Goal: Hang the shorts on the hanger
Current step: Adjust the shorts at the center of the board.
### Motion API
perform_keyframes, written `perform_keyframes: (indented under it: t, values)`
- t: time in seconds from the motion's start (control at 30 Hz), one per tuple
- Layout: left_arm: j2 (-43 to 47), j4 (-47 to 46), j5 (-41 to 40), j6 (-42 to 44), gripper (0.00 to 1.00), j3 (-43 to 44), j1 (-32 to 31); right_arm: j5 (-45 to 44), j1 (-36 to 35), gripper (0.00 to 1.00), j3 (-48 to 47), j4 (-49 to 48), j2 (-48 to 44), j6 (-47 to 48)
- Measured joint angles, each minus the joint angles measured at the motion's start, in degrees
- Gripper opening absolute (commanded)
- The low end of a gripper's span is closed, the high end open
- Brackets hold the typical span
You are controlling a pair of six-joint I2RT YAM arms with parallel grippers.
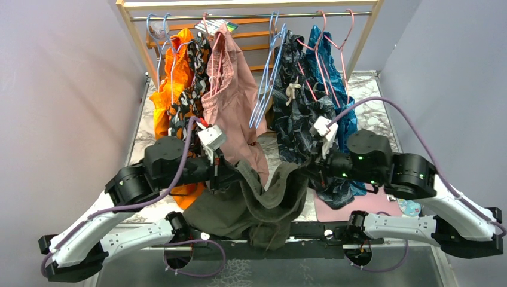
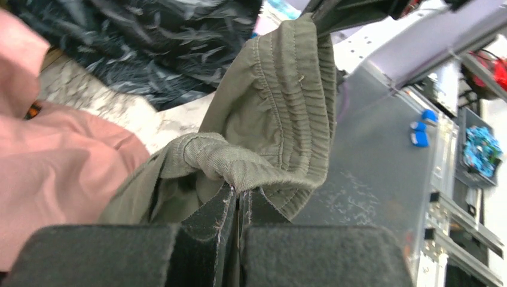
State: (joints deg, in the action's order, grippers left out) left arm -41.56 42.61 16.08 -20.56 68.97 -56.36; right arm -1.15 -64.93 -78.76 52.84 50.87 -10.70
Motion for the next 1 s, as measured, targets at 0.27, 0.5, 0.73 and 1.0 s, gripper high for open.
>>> perform_keyframes:
  t: [0.27,0.5,0.73,1.0]
  values:
    - [-3.74,2.56,-12.33,-3.45,0.00,-3.06,0.00,-17.53,0.00,0.01,4.46,4.09,2.69,-6.16]
    - [-8.72,5.57,-21.07,-8.41,0.00,-10.73,0.00,-23.98,0.00,0.01,10.54,7.02,2.78,-10.88]
    - [-13.07,9.73,-26.45,-10.36,0.00,-16.57,0.00,-26.40,0.00,0.01,12.04,8.15,4.52,-12.90]
    - [-14.86,11.45,-29.42,-10.69,0.00,-16.59,0.57,-30.77,0.00,0.01,10.40,8.13,9.51,-10.05]
